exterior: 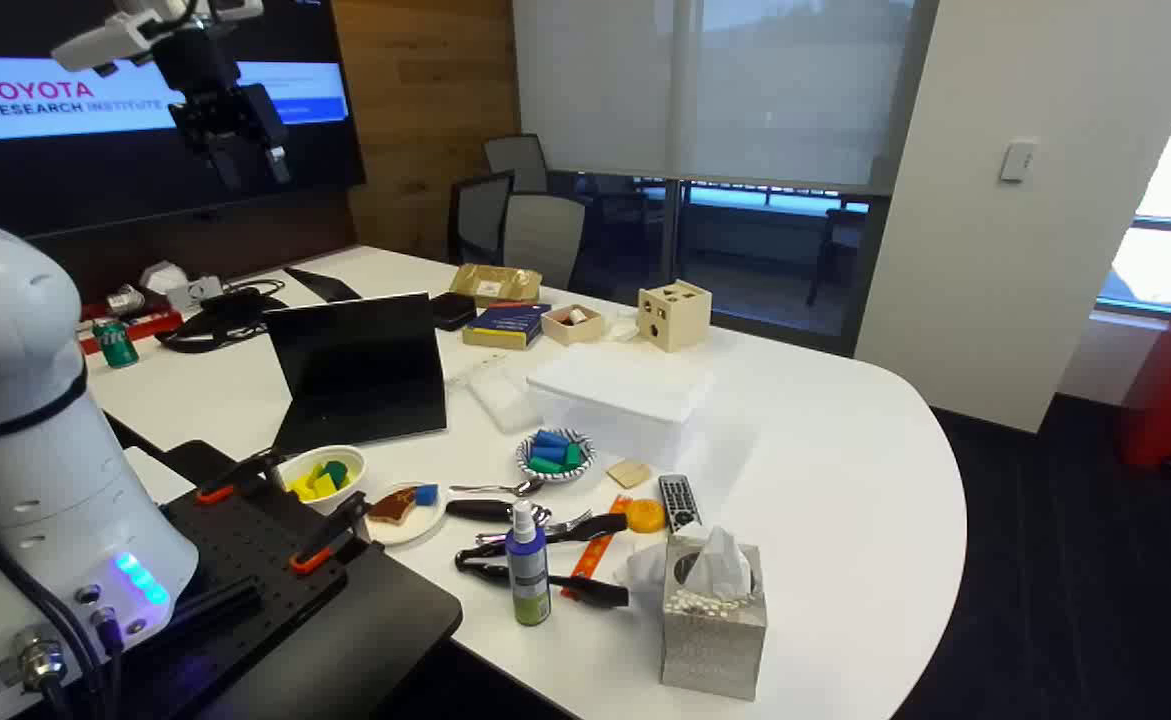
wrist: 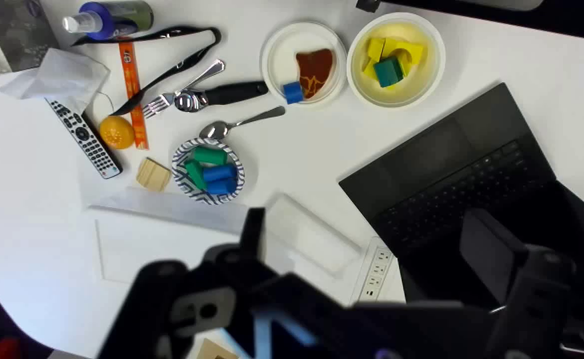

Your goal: Close the laptop.

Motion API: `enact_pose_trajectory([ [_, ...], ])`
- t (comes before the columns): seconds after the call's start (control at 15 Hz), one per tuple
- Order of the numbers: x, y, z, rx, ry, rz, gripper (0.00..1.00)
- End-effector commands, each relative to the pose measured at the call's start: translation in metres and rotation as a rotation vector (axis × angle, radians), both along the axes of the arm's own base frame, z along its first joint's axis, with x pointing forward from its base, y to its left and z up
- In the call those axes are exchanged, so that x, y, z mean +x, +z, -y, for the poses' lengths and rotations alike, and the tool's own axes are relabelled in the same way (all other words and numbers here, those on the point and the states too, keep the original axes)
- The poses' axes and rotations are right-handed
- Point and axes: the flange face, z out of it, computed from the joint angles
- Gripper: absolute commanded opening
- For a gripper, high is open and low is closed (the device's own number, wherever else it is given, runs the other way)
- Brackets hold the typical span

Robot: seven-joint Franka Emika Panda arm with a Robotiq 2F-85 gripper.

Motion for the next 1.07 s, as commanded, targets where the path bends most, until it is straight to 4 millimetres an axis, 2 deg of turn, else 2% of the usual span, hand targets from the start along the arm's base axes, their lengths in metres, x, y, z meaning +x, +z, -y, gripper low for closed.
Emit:
enact_pose_trajectory([
  [0.0, 0.0, 0.001, 0.0, 0.0, 0.0, -0.001, 1.0],
  [0.27, 0.0, 0.001, 0.0, 0.0, 0.0, -0.001, 1.0],
  [0.4, 0.035, 0.001, -0.002, -0.007, 0.016, 0.066, 1.0],
  [0.53, 0.079, 0.0, -0.014, 0.02, 0.052, 0.152, 1.0],
  [0.6, 0.092, 0.0, -0.021, 0.03, 0.082, 0.196, 1.0],
  [0.8, 0.141, -0.013, -0.044, 0.011, 0.159, 0.222, 1.0],
  [1.0, 0.184, -0.036, -0.077, -0.044, 0.257, 0.167, 1.0],
])
